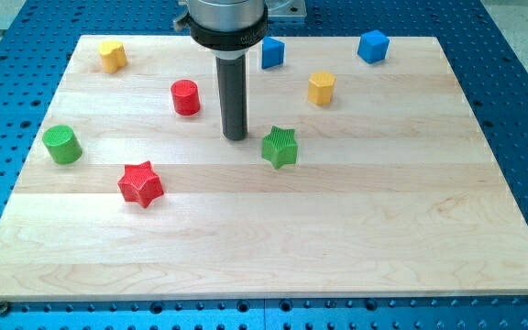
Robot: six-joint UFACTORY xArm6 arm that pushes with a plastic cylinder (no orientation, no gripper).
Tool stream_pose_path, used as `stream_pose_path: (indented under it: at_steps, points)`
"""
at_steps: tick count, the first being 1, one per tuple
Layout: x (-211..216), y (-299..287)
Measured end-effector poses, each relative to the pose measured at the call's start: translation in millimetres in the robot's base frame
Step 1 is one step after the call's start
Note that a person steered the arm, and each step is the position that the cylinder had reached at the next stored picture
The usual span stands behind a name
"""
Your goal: Push the red star to the bottom right
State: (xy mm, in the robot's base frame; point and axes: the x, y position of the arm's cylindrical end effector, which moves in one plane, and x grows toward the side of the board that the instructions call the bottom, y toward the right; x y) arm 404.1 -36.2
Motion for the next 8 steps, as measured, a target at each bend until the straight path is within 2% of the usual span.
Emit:
stream_pose_path:
  at_steps: [5,6,7,8]
  points:
    - [31.6,11.6]
    - [32.2,19.1]
    - [11.0,11.5]
    - [6.3,-18.9]
